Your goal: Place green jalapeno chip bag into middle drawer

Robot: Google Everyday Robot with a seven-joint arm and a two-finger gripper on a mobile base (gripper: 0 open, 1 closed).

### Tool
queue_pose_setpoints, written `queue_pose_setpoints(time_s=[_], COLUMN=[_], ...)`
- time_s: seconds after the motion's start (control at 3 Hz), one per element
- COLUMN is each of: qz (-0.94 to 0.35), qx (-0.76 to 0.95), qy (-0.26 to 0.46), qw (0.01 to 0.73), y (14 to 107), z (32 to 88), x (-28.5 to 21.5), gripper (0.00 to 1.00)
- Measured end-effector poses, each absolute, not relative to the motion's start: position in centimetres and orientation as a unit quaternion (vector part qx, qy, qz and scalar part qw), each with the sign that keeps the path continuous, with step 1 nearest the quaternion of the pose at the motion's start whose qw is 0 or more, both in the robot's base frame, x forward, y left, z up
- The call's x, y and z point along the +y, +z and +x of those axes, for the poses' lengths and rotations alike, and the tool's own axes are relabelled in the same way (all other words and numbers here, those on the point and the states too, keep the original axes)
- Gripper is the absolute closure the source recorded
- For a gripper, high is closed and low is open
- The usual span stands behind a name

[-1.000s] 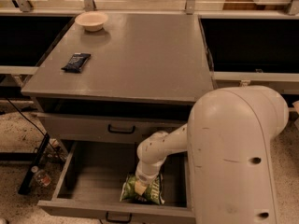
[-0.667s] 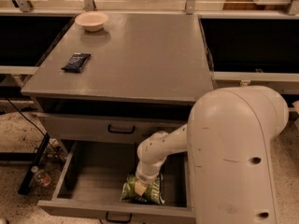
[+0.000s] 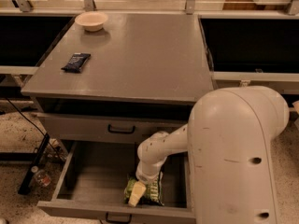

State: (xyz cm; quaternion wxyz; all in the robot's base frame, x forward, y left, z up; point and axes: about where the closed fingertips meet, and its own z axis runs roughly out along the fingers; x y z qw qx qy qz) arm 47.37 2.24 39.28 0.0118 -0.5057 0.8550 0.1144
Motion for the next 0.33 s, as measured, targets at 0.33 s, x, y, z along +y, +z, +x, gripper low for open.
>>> queue_pose_setpoints(time_s=[0.33], qz=[-0.506], qx=[0.855], qy=[0.114], qw=[0.012], y=[39.28], z=[47.37], x=[2.24], gripper=[0.0])
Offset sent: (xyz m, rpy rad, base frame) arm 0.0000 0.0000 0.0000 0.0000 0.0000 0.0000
